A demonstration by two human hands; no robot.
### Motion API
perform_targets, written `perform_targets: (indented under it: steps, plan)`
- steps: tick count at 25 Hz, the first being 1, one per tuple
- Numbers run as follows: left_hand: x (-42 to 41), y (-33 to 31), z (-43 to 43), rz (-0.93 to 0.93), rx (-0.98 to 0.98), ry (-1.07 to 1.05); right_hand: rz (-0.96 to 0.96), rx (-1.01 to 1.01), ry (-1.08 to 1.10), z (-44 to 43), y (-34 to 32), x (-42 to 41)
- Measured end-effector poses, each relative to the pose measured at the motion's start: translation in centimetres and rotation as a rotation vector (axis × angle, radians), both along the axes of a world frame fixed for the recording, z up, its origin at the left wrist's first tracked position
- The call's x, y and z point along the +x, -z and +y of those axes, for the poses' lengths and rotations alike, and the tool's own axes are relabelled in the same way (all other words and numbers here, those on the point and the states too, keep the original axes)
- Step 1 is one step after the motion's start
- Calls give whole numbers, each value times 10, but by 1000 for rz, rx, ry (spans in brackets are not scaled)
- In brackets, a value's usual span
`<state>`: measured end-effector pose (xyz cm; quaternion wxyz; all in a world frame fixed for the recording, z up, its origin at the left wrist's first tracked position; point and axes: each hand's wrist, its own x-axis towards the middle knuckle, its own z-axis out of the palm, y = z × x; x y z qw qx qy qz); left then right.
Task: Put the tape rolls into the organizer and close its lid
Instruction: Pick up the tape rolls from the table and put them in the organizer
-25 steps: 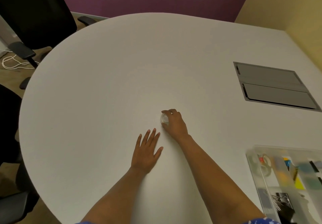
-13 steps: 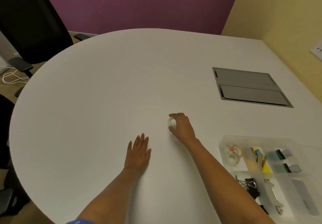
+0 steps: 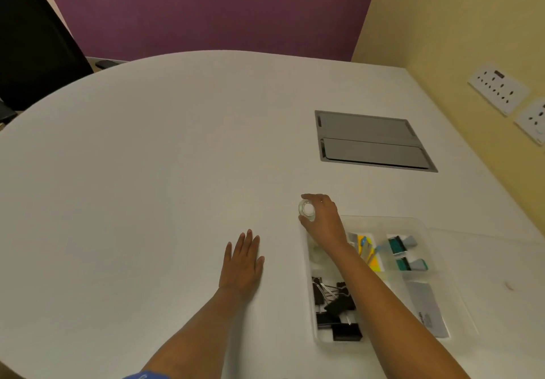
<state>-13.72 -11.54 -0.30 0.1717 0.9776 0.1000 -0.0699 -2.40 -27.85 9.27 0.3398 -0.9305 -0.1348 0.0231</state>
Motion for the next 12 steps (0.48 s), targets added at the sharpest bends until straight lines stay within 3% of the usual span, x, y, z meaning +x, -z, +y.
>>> perform_targets:
  steps: [12]
  plan:
    - [6,-3,-59,29,27,39,27,-62,-40,-78,12,-16]
